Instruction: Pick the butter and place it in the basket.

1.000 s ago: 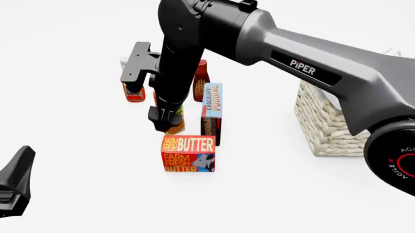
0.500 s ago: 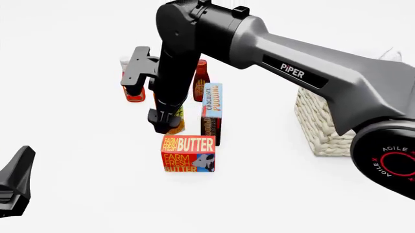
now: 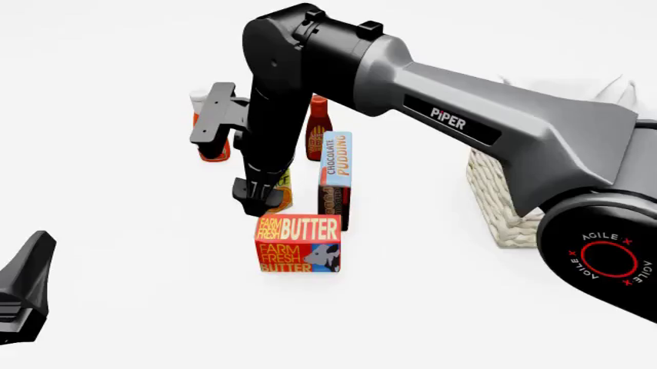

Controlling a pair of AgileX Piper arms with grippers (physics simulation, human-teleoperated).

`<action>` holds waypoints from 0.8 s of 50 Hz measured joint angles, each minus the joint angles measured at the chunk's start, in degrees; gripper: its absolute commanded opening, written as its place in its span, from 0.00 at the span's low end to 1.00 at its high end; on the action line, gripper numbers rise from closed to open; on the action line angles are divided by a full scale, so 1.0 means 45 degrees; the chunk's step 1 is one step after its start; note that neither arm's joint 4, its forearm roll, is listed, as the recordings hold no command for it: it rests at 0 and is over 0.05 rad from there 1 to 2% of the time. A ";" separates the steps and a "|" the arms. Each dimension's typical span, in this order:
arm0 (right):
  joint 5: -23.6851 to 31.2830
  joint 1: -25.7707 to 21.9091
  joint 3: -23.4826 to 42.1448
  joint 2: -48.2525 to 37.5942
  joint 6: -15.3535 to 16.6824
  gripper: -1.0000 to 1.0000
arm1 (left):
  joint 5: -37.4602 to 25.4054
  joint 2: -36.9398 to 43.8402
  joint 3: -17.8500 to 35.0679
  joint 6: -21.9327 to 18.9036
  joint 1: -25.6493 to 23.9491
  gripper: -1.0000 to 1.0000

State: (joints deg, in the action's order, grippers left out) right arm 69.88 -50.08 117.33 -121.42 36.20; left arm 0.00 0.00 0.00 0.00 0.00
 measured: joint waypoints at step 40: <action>0.0000 -0.0063 0.0287 -0.0394 -0.0141 1.00 | 0.0000 0.0000 0.0000 0.0000 0.0000 1.00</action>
State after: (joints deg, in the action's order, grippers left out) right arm 69.88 -50.36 118.62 -123.20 35.56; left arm 0.00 0.00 0.00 0.00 0.00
